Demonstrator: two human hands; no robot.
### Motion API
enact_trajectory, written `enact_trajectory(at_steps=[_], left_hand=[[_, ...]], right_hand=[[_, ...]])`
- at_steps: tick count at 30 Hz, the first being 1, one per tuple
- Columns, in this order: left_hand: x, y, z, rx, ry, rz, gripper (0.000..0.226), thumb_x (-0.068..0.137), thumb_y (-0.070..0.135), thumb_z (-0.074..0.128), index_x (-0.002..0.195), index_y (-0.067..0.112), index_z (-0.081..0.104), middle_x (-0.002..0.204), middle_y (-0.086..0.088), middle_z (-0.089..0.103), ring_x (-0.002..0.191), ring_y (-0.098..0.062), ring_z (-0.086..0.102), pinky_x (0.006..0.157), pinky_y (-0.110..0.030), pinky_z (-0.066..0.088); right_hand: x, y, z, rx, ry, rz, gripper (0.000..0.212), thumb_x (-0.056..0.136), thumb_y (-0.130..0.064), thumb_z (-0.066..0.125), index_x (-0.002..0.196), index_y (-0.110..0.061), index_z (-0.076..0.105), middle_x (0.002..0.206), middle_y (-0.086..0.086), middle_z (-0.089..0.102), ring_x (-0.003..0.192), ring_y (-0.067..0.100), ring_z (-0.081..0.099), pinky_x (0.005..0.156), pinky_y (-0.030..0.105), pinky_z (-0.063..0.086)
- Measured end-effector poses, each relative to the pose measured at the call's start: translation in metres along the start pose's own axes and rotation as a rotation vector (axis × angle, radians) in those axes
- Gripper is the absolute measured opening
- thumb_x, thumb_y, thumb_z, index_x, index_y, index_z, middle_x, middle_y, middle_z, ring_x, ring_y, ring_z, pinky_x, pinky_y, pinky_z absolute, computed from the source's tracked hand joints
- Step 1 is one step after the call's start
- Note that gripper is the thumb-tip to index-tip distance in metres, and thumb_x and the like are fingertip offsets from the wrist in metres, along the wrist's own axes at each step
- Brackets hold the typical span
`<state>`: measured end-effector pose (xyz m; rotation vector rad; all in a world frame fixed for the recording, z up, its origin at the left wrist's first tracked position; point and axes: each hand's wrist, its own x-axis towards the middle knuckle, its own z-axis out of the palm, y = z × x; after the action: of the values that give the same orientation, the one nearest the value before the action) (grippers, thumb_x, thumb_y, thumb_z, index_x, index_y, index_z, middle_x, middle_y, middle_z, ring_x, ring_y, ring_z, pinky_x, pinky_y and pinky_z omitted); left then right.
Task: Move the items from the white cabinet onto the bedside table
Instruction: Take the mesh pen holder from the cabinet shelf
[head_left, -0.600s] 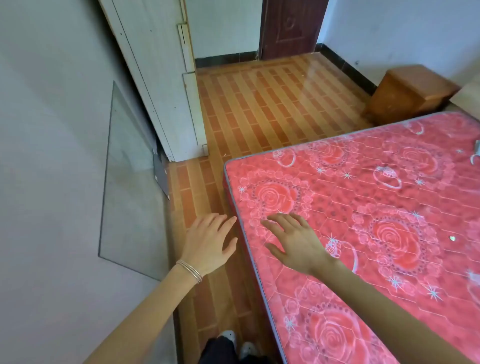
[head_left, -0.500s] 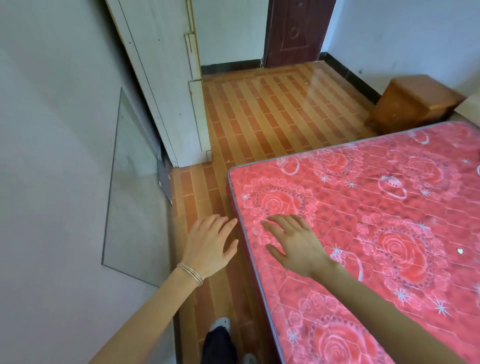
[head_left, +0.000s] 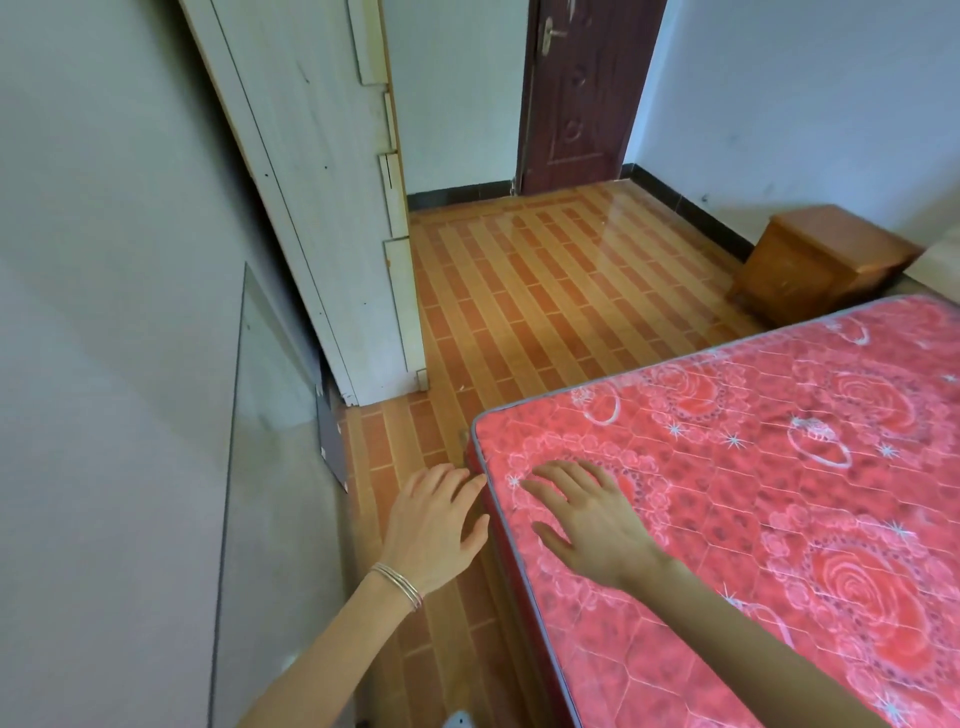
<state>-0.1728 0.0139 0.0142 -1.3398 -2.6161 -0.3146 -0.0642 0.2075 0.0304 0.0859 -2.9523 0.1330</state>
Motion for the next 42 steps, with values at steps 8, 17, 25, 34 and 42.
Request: enact_trajectory(at_steps=[8, 17, 25, 34, 42], left_hand=[[0.050, -0.059, 0.012, -0.017, -0.050, -0.051, 0.049, 0.086, 0.048, 0.039, 0.116, 0.021, 0.066, 0.110, 0.003, 0.066, 0.106, -0.019, 0.059, 0.093, -0.039, 0.046], [0.138, -0.127, 0.035, 0.018, -0.066, -0.084, 0.046, 0.084, 0.046, 0.041, 0.113, 0.021, 0.067, 0.106, 0.002, 0.067, 0.104, -0.021, 0.060, 0.090, -0.041, 0.049], [0.256, -0.178, 0.039, 0.029, -0.026, -0.077, 0.046, 0.085, 0.046, 0.042, 0.115, 0.021, 0.065, 0.109, 0.002, 0.066, 0.103, -0.018, 0.060, 0.090, -0.039, 0.048], [0.345, -0.229, 0.069, 0.024, -0.017, -0.013, 0.045, 0.083, 0.044, 0.041, 0.110, 0.020, 0.068, 0.104, 0.001, 0.068, 0.099, -0.020, 0.062, 0.087, -0.038, 0.048], [0.450, -0.309, 0.108, -0.052, -0.031, 0.183, 0.044, 0.084, 0.042, 0.041, 0.111, 0.022, 0.068, 0.105, 0.004, 0.068, 0.102, -0.018, 0.060, 0.089, -0.037, 0.047]], right_hand=[[0.080, 0.022, 0.011, 0.009, 0.015, -0.031, 0.041, 0.083, -0.040, 0.047, 0.116, -0.019, 0.058, 0.116, 0.002, 0.062, 0.108, 0.023, 0.057, 0.095, 0.044, 0.043], [0.202, 0.084, 0.046, 0.033, 0.000, -0.115, 0.041, 0.082, -0.040, 0.046, 0.117, -0.020, 0.057, 0.117, 0.001, 0.061, 0.111, 0.021, 0.054, 0.094, 0.044, 0.044], [0.317, 0.159, 0.032, 0.015, 0.047, -0.128, 0.041, 0.081, -0.036, 0.052, 0.118, -0.019, 0.059, 0.116, 0.001, 0.061, 0.112, 0.021, 0.053, 0.095, 0.043, 0.043], [0.377, 0.198, 0.061, 0.062, 0.000, -0.089, 0.041, 0.083, -0.038, 0.051, 0.120, -0.021, 0.054, 0.117, -0.001, 0.059, 0.111, 0.020, 0.053, 0.095, 0.042, 0.043], [0.462, 0.237, 0.093, -0.026, -0.028, 0.106, 0.044, 0.080, -0.040, 0.048, 0.120, -0.021, 0.053, 0.114, 0.000, 0.061, 0.108, 0.021, 0.056, 0.090, 0.045, 0.047]])
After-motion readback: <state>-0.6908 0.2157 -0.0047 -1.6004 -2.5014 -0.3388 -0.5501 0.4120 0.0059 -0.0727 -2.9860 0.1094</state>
